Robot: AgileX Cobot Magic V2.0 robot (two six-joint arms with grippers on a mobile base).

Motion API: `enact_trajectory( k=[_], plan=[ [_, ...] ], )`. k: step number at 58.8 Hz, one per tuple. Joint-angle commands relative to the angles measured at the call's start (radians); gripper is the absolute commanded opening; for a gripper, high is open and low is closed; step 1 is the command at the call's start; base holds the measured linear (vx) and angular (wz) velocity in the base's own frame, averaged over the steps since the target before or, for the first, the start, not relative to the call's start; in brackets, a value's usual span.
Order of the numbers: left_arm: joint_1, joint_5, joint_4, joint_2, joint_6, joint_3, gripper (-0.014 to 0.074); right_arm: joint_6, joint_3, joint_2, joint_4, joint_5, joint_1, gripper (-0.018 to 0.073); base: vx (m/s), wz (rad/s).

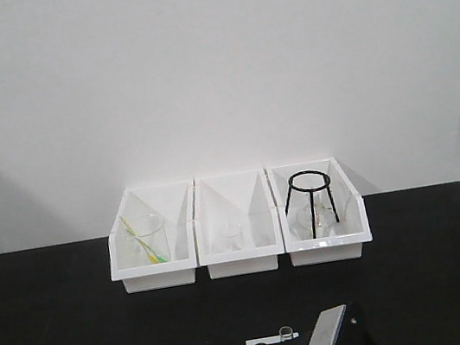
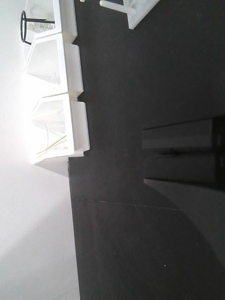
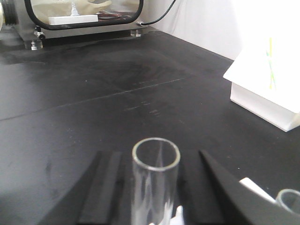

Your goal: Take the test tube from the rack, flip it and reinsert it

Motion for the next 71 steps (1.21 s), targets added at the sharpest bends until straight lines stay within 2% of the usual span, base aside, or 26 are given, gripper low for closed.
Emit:
enact_trajectory(
  k=[1, 12, 19, 26, 39, 48, 54, 61, 71],
  plan=[
    [0.000, -0.080, -0.005, -0.008, -0.009, -0.004, -0.0006, -0.003, -0.026, -0.034, 0.037, -0.084, 0.001, 0.0421, 0.00, 0.00],
    [0.000, -0.080, -0.005, -0.008, -0.009, -0.004, -0.0006, 0.018, -0.026, -0.121, 0.057, -0.073, 0.001, 0.0424, 0.00, 0.00],
    [0.000, -0.080, -0.005, -0.008, -0.009, -0.004, -0.0006, 0.069, -0.026, -0.247, 0.131, 0.023, 0.001, 0.0385, 0.00, 0.00],
    [0.000, -0.080, -0.005, -0.008, -0.009, -0.004, -0.0006, 0.174, -0.026, -0.412, 0.197, 0.242, 0.001, 0.0292, 0.00, 0.00],
    [0.000, -0.080, -0.005, -0.008, -0.009, -0.004, -0.0006, 0.200, -0.026, -0.714, 0.155, 0.739, 0.001, -0.0017, 0.00, 0.00],
    [0.000, -0.080, -0.005, -0.008, -0.009, -0.004, -0.0006, 0.199, -0.026, -0.850, 0.156, 0.997, 0.001, -0.0016, 0.00, 0.00],
    [0.000, -0.080, -0.005, -0.008, -0.009, -0.004, -0.0006, 0.199, -0.026, -0.906, 0.156, 1.090, 0.001, -0.0016, 0.00, 0.00],
    [0.000, -0.080, -0.005, -0.008, -0.009, -0.004, -0.0006, 0.199, -0.026, -0.940, 0.156, 1.143, 0.001, -0.0016, 0.00, 0.00],
    [0.000, -0.080, -0.005, -0.008, -0.009, -0.004, -0.0006, 0.199, -0.026, -0.949, 0.156, 1.147, 0.001, -0.0016, 0.00, 0.00]
  ],
)
